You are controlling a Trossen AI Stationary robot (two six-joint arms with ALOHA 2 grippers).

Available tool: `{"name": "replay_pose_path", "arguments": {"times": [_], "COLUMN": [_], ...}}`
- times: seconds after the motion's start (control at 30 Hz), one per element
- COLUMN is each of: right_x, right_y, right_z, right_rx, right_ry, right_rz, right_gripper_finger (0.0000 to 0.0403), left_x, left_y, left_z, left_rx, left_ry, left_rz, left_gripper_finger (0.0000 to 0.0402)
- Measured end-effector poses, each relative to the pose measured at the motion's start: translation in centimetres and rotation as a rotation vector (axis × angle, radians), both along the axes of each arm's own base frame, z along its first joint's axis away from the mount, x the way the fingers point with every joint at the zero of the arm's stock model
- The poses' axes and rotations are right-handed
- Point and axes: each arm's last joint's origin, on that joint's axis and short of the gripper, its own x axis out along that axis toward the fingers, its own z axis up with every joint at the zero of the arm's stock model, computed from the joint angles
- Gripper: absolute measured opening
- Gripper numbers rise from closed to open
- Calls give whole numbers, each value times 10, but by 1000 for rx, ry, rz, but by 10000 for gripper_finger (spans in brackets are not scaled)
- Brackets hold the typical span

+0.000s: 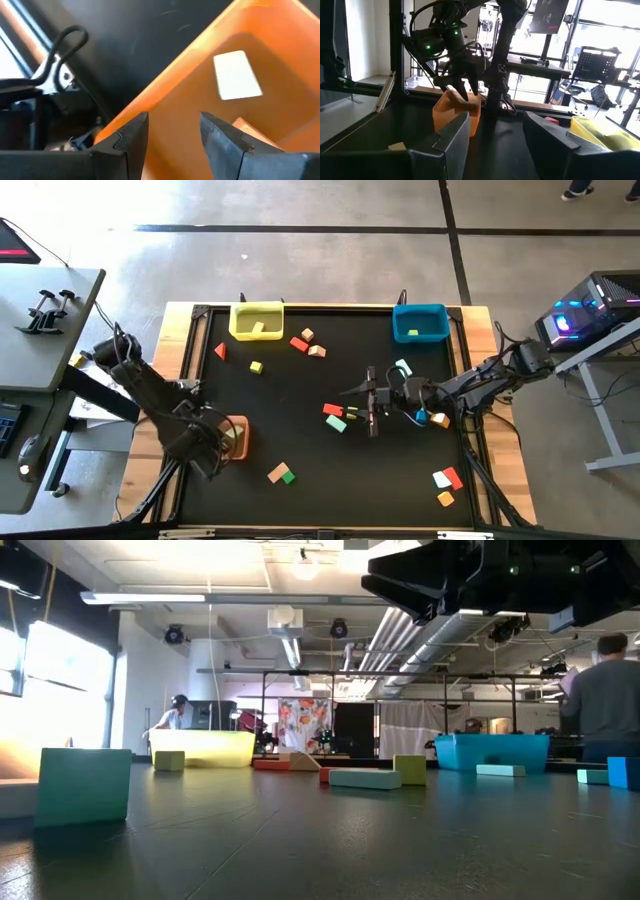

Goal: Sort blocks by size
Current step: Put the orange wooden block into the yellow bin

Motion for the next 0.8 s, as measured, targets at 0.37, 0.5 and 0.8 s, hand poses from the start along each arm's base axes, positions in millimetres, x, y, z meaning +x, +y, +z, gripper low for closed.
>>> {"name": "replay_pose_path", "arguments": {"times": [0.37, 0.5, 0.8], "right_x": [0, 0, 0], "right_y": [0, 0, 0], "right_z": [-1, -3, -3], "right_rx": [20, 17, 17], "right_ry": [15, 28, 32], "right_rz": [2, 4, 3], "right_gripper_finger": [183, 183, 183], "left_x": [6, 18, 55], "left_y": [0, -4, -2], "left_z": [4, 6, 5], "left_rx": [213, 300, 306], "left_ry": [-325, -550, -608], "left_rz": [-118, -211, -309], "left_gripper_finger": [166, 166, 166]}}
